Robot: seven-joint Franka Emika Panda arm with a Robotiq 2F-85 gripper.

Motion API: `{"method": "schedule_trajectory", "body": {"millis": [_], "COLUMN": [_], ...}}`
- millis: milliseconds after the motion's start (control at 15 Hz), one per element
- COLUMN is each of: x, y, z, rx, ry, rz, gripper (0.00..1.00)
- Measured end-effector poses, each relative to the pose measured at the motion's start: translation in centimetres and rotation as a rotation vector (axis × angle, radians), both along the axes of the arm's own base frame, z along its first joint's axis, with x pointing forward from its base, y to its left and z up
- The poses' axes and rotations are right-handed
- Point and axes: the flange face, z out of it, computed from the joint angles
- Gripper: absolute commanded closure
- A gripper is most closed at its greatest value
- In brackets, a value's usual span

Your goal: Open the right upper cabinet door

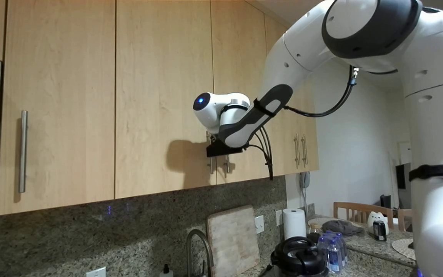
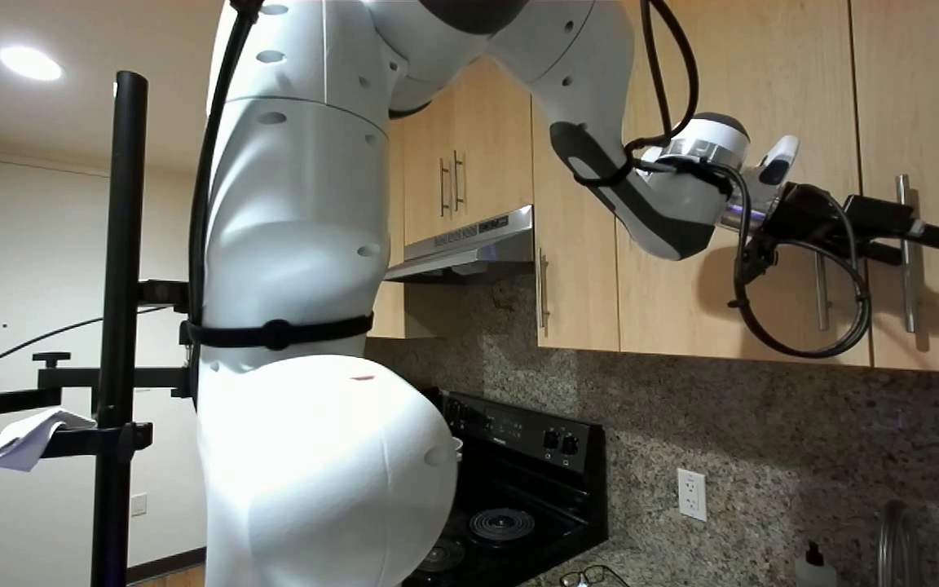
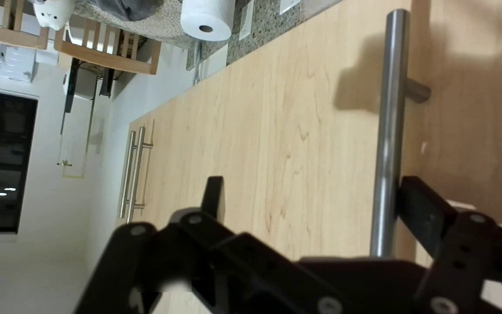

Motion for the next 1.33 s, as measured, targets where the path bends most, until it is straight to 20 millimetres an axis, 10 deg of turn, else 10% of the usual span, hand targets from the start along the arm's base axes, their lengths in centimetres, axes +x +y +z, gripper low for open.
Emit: {"method": "schedule_trajectory", "body": {"millis": [1333], "x": [1.5], "y": [-0.4], "z": [-1.1], "rx": [-0.027], "ry": [0.038], "rz": [-0.074], "gripper": [0.0]}}
